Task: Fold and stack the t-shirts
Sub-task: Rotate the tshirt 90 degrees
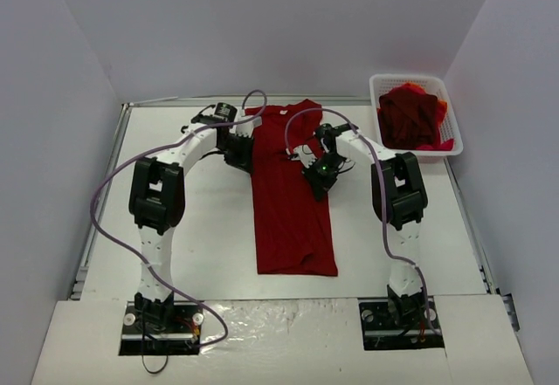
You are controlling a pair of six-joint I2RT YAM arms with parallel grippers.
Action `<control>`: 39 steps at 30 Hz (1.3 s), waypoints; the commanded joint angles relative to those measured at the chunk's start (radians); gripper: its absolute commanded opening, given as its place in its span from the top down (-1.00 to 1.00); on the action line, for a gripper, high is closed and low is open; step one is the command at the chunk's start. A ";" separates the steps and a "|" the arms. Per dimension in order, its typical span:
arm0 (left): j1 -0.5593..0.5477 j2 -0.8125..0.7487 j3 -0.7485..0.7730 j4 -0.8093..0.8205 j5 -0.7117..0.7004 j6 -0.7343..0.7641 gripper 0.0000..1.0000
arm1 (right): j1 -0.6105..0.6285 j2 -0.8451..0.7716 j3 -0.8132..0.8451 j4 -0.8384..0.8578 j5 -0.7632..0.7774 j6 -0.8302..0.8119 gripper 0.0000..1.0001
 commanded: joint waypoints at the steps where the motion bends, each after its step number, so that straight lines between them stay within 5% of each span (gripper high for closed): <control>1: 0.009 0.020 0.081 0.007 0.060 -0.060 0.95 | 0.000 0.023 0.030 -0.032 -0.026 -0.011 1.00; 18: -0.031 0.226 0.199 0.007 0.063 -0.166 0.95 | -0.034 0.083 0.009 -0.035 -0.043 -0.062 1.00; 39: -0.029 0.327 0.385 -0.021 -0.158 -0.194 0.95 | -0.098 0.211 0.196 -0.038 -0.028 -0.065 1.00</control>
